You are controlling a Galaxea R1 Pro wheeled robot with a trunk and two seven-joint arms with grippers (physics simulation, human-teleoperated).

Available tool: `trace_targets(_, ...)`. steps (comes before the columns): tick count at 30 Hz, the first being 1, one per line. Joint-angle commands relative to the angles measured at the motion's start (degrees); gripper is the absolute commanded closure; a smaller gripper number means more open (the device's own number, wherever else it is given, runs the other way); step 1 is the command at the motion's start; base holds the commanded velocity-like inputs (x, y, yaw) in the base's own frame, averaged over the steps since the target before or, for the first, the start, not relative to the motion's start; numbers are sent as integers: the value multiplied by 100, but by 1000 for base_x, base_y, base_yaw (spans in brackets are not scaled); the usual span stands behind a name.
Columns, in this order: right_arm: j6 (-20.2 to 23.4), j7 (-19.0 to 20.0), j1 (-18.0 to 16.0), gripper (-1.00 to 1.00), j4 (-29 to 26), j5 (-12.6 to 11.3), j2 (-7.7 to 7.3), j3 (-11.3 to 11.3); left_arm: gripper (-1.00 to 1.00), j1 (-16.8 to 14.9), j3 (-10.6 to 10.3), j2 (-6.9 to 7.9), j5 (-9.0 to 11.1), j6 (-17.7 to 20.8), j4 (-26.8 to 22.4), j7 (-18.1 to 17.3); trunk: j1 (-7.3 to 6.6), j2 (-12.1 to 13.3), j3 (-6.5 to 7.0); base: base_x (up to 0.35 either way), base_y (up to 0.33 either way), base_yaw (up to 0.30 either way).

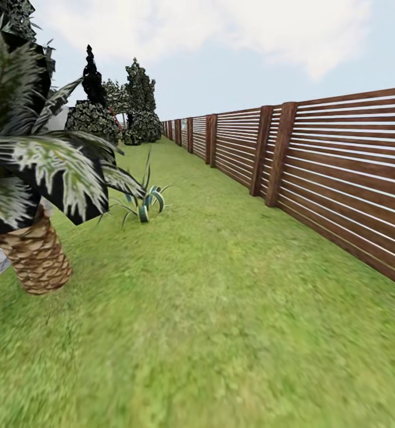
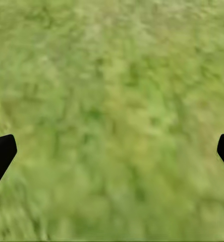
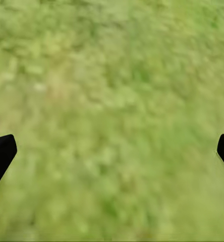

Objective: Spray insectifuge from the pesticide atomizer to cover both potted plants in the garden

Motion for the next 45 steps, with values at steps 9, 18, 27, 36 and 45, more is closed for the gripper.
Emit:
trace_targets(9, -18, 1, -3, -100, 5, 3, 1, 0, -100, -3, 40, -8, 21, -7, 3, -59, 2, -2, -5, 299, -190, 0)
trace_targets(18, -18, 0, -3, -100, 5, 3, 1, 0, -100, -3, 40, 0, 28, -8, 3, -59, 2, -2, -5, 246, -237, 0)
trace_targets(27, -18, 7, -3, -100, 5, 3, 2, 0, -100, -3, 40, 1, 29, -8, 3, -59, 2, -2, -5, 185, -283, 0)
trace_targets(36, -24, -1, -3, -100, 5, 3, 1, -4, -100, -3, 40, -1, 29, -8, 3, -59, 2, -2, -5, 206, -271, 0)
trace_targets(45, -18, 2, -3, -100, 5, 3, 1, -4, -100, -3, 40, 1, 29, -8, 3, -59, 2, -2, -5, 322, -36, 0)
